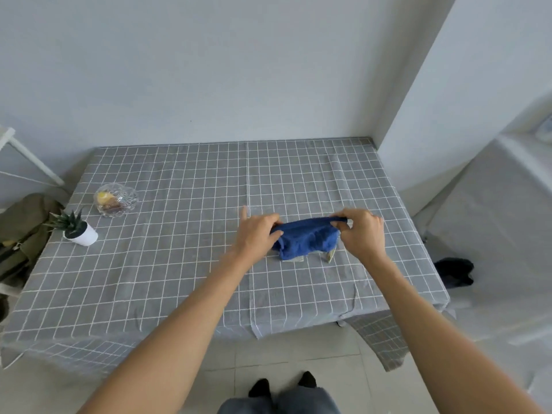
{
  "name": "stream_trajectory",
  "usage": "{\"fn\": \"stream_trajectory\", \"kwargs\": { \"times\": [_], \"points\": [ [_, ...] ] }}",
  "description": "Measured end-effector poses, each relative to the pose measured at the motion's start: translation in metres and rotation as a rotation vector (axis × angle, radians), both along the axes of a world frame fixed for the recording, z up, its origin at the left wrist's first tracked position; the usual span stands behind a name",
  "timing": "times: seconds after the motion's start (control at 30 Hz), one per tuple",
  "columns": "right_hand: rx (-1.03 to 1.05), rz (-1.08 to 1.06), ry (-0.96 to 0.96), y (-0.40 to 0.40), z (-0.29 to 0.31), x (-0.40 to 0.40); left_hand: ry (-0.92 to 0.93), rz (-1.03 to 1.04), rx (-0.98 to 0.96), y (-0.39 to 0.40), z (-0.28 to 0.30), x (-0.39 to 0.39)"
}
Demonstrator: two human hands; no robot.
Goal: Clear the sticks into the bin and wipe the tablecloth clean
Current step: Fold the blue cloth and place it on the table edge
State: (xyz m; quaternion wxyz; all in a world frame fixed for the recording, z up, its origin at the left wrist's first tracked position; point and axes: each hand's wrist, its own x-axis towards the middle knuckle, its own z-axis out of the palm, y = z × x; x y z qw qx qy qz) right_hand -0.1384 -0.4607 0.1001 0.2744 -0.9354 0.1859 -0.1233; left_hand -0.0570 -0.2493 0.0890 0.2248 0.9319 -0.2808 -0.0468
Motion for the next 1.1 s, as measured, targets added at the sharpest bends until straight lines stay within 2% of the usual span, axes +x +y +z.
{"fn": "stream_trajectory", "kwargs": {
  "times": [0.17,0.37,0.57,0.67,0.73,0.83,0.97,1.1],
  "points": [
    [0.07,-0.04,0.036,-0.039,0.005,-0.027,0.193,0.01,-0.289,-0.035,-0.001,-0.021],
    [0.106,0.046,0.184,-0.099,0.006,-0.054,0.47,-0.046,-0.284,-0.081,0.002,-0.046],
    [0.123,0.134,0.411,-0.148,-0.012,-0.045,0.618,-0.077,-0.16,-0.121,-0.014,-0.038],
    [0.1,0.115,0.427,-0.154,-0.039,-0.028,0.499,-0.011,-0.068,-0.143,-0.042,-0.03],
    [0.038,0.065,0.4,-0.151,-0.058,-0.018,0.354,0.054,-0.019,-0.155,-0.06,-0.03],
    [-0.124,0.105,0.383,-0.147,-0.084,-0.014,0.091,0.081,0.072,-0.164,-0.082,-0.035],
    [-0.219,0.185,0.425,-0.135,-0.108,-0.026,0.027,0.029,0.217,-0.167,-0.104,-0.056],
    [-0.268,0.228,0.358,-0.121,-0.122,-0.036,0.018,-0.028,0.248,-0.171,-0.121,-0.078]
  ]
}}
